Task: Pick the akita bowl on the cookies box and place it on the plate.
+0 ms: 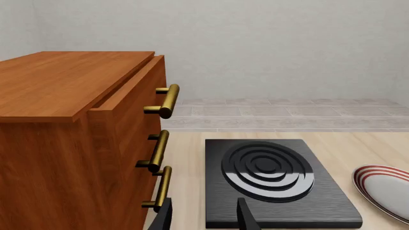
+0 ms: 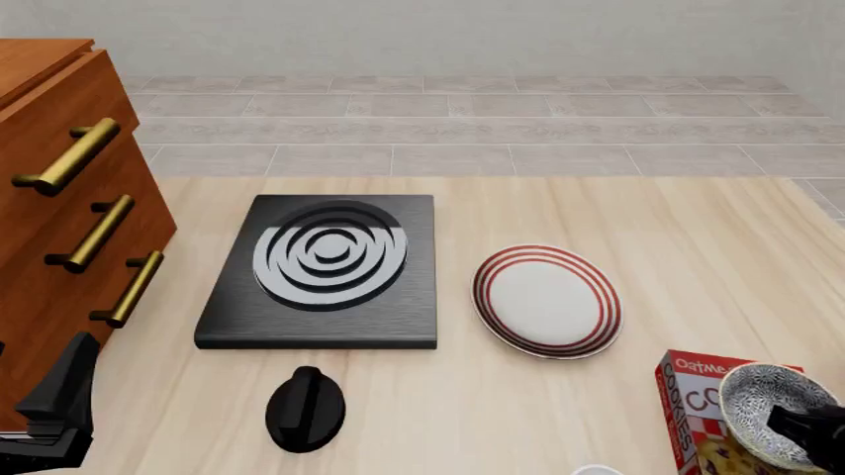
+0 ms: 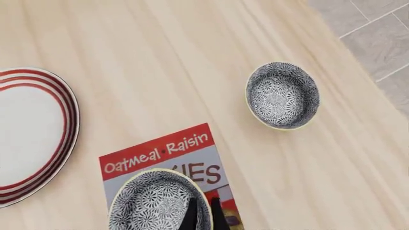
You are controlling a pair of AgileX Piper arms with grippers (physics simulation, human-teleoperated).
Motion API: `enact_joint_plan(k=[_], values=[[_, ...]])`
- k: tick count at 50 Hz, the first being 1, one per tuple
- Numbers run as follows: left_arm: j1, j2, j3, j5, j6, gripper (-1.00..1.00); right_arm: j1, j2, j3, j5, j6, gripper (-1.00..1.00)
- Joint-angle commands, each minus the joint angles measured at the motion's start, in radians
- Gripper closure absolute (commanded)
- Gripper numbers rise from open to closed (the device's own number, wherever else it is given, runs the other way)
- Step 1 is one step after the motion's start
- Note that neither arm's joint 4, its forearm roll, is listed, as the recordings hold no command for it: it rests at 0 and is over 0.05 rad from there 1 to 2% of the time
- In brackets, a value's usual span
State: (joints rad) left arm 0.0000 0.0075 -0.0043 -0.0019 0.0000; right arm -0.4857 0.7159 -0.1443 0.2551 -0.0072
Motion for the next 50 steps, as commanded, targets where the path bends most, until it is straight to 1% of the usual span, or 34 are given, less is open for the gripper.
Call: enact_joint_plan(k=[1, 6, 11, 14, 17, 26, 32, 33, 37, 41, 48, 49, 50], values=[[0.0, 0.0, 0.0, 0.0, 0.0, -1.0, -0.007, -0.035, -0.014, 0.044, 0.0, 1.0], [0.0, 0.0, 0.0, 0.0, 0.0, -1.0, -0.006, -0.055, -0.02, 0.063, 0.007, 1.0], [0.0, 0.0, 0.0, 0.0, 0.0, -1.0, 0.056, -0.156, -0.054, 0.171, 0.04, 1.0], [0.0, 0.0, 0.0, 0.0, 0.0, -1.0, 0.094, -0.195, -0.077, 0.219, 0.069, 1.0], [0.0, 0.0, 0.0, 0.0, 0.0, -1.0, 0.125, -0.22, -0.114, 0.258, 0.08, 1.0], [0.0, 0.0, 0.0, 0.0, 0.0, -1.0, 0.19, -0.226, -0.151, 0.272, 0.123, 1.0], [0.0, 0.0, 0.0, 0.0, 0.0, -1.0, 0.219, -0.209, -0.172, 0.262, 0.126, 1.0], [0.0, 0.0, 0.0, 0.0, 0.0, -1.0, 0.237, -0.196, -0.182, 0.254, 0.133, 1.0], [0.0, 0.0, 0.0, 0.0, 0.0, -1.0, 0.256, -0.174, -0.205, 0.243, 0.139, 1.0], [0.0, 0.0, 0.0, 0.0, 0.0, -1.0, 0.29, -0.149, -0.25, 0.237, 0.167, 1.0], [0.0, 0.0, 0.0, 0.0, 0.0, -1.0, 0.335, -0.09, -0.297, 0.2, 0.193, 1.0], [0.0, 0.0, 0.0, 0.0, 0.0, -1.0, 0.346, -0.07, -0.312, 0.185, 0.209, 1.0], [0.0, 0.0, 0.0, 0.0, 0.0, -1.0, 0.346, -0.069, -0.312, 0.185, 0.209, 1.0]])
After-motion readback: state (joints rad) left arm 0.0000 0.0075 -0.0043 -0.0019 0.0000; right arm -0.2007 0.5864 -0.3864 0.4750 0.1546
